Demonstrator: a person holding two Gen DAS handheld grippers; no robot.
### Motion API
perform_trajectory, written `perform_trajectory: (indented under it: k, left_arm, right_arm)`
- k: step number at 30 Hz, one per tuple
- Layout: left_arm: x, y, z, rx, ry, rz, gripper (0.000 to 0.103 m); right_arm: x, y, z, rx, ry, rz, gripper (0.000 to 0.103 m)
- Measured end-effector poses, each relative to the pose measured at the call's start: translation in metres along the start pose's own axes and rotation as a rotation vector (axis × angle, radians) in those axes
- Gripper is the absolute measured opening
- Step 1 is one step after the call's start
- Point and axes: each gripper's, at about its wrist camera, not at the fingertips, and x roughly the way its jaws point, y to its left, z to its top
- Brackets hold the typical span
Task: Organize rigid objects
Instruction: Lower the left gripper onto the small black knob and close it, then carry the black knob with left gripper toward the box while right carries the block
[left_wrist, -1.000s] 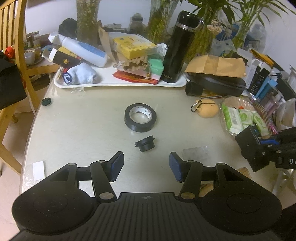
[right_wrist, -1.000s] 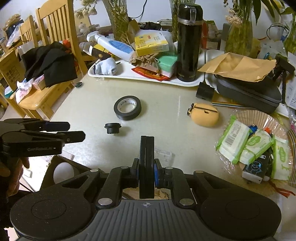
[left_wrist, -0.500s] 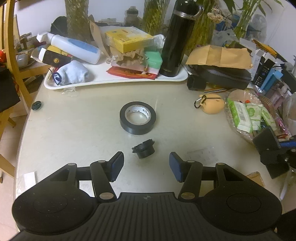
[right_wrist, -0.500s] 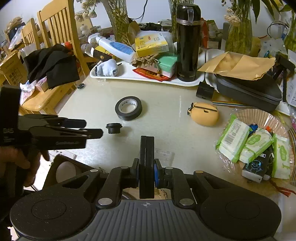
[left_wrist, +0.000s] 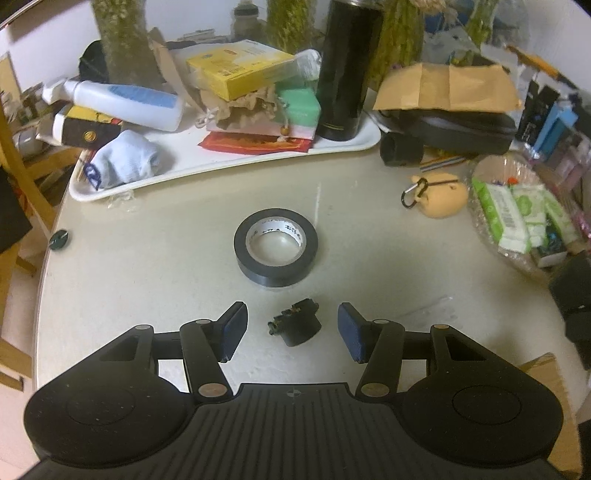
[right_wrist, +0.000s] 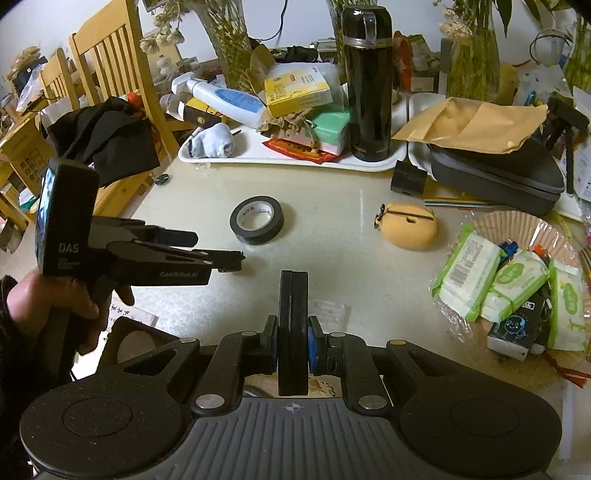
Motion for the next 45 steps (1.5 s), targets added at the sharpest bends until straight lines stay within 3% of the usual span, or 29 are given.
perform_trajectory:
  k: [11, 13, 28, 45]
  left_arm:
    - [0.033, -0.003, 0.007, -0.003, 0.084, -0.01, 0.053]
    - [0.036, -0.001, 0.006, -0.016, 0.092, -0.014, 0.038]
    - [0.008, -0.012, 0.011, 0.024, 0.009, -0.056, 0.037]
    - [-0.064, -0.019, -0.008, 0.008, -0.099, -0.088, 0.037]
  right_arm:
    - [0.004, -0.007, -0.005, 0.014, 0.019, -0.011, 0.018]
    - [0.004, -0.008, -0.005, 0.015, 0.019, -0.011, 0.018]
    - [0.005, -0.005, -0.003, 0.015, 0.014, -0.011, 0.018]
    - [0.008, 0.008, 0.003, -0.002, 0.004, -0.032, 0.018]
